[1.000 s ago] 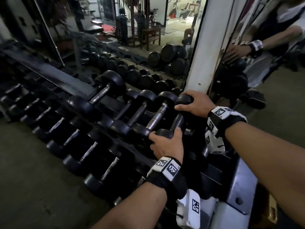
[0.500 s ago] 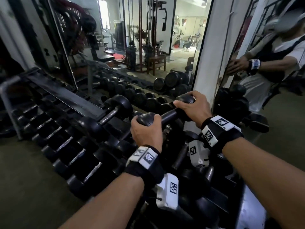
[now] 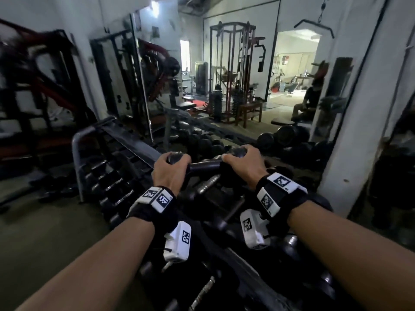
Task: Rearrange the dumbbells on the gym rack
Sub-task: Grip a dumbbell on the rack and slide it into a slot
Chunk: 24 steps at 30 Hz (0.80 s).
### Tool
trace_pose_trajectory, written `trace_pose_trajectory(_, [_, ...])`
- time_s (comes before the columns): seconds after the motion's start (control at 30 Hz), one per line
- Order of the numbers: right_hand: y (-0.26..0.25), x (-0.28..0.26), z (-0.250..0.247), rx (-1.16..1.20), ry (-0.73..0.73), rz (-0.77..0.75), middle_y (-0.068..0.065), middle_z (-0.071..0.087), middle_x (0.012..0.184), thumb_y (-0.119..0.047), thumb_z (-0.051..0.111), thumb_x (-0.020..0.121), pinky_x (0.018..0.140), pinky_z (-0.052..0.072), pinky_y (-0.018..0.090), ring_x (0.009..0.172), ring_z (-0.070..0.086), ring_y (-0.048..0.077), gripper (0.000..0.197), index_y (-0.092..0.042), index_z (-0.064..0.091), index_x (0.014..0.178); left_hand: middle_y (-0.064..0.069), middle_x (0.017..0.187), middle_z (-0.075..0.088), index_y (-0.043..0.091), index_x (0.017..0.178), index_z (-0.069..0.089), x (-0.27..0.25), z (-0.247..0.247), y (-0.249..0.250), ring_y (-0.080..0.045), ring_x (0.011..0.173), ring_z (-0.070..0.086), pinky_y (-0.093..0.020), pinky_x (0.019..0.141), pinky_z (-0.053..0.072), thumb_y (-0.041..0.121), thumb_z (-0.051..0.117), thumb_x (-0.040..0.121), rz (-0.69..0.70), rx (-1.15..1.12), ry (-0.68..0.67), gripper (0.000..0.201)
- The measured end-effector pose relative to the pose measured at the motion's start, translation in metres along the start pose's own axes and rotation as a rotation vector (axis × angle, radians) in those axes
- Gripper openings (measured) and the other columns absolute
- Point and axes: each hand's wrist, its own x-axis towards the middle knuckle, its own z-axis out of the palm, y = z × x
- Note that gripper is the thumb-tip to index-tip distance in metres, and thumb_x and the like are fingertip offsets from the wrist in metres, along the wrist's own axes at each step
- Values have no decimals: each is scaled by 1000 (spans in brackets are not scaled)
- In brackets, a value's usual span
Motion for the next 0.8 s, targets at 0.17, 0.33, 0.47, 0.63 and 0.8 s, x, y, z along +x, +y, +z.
trace_pose_trajectory(0.17, [-18,18,117,7,20,35,6,70,99,-35,79,75,90,57,41,95,68,28,35,-13,68,100,2,108,70,22,111,69,92,-63,-42,-22,104,64,-39,98,50,47,75,65,-25,65,-23,52])
trace_pose_trajectory(0.33, [-42,32,233,-4,-43,67,6,67,108,-34,77,80,86,55,38,98,65,26,34,-15,63,105,2,99,70,22,104,73,188,-126,-85,-21,97,62,-28,89,47,41,72,74,-63,123,1,36])
trace_pose_trajectory(0.47, [-55,48,308,-47,-37,71,4,65,102,-36,76,80,86,52,37,96,63,25,31,-16,62,99,3,98,64,22,108,69,250,-163,-119,-20,96,56,-24,79,35,42,68,80,-98,152,-23,34])
trace_pose_trajectory(0.63, [-72,95,404,-97,-37,86,2,68,97,-39,76,76,78,53,34,91,65,26,28,-21,64,94,1,102,67,20,104,67,337,-190,-151,-23,103,59,-23,81,37,41,72,77,-171,154,11,35])
trace_pose_trajectory(0.8, [-93,168,493,-105,-42,88,3,70,102,-41,75,72,84,54,35,95,66,26,33,-23,67,98,4,91,63,19,98,69,447,-204,-166,-16,85,53,-22,75,36,38,74,76,-144,215,20,30])
